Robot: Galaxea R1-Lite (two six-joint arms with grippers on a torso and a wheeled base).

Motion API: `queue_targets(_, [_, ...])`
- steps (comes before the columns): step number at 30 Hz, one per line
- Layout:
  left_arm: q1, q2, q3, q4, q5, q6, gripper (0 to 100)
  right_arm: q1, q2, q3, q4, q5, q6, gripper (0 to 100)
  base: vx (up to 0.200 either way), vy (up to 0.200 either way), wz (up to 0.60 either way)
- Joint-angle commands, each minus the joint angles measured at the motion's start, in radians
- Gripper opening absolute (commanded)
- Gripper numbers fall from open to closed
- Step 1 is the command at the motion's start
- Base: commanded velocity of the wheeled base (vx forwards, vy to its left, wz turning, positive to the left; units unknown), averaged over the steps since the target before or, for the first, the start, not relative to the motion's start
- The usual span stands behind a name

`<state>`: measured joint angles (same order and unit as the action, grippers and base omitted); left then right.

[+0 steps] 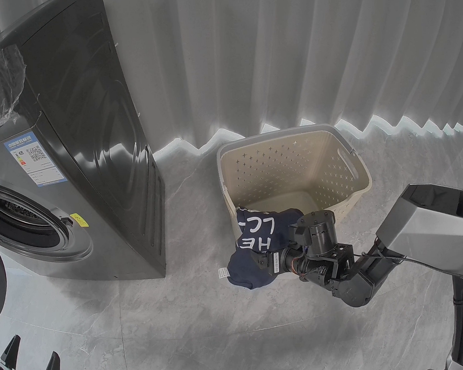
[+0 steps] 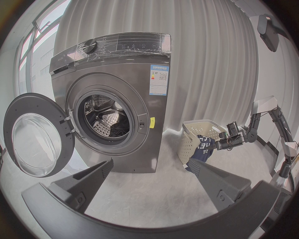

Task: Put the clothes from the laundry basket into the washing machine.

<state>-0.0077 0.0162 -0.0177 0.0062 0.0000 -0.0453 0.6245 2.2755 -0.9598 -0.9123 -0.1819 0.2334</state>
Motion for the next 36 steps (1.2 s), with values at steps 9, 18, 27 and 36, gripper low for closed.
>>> queue_targets(9, [0.000, -0.016, 0.016, 0.000, 0.000, -0.005, 100, -0.037, 0.079, -0.126, 0.000, -0.007, -0.013, 100, 0.000, 0.000, 0.00])
queue_targets(18, [0.000, -0.016, 0.016, 0.000, 0.000, -0.005, 100, -0.035, 0.113, -0.177, -0.023, -0.007, -0.013, 100, 0.000, 0.000, 0.00])
queue_targets(27, [0.000, -0.016, 0.016, 0.000, 0.002, -0.005, 100, -0.014, 0.045, -0.114, -0.049, -0.002, -0.014, 0, 0.000, 0.000, 0.00])
queue_targets(36, [0.000, -0.016, 0.016, 0.001, 0.002, -0.002, 100, 0.000, -0.291, 0.128, -0.043, 0.016, -0.020, 0, 0.000, 0.000, 0.00])
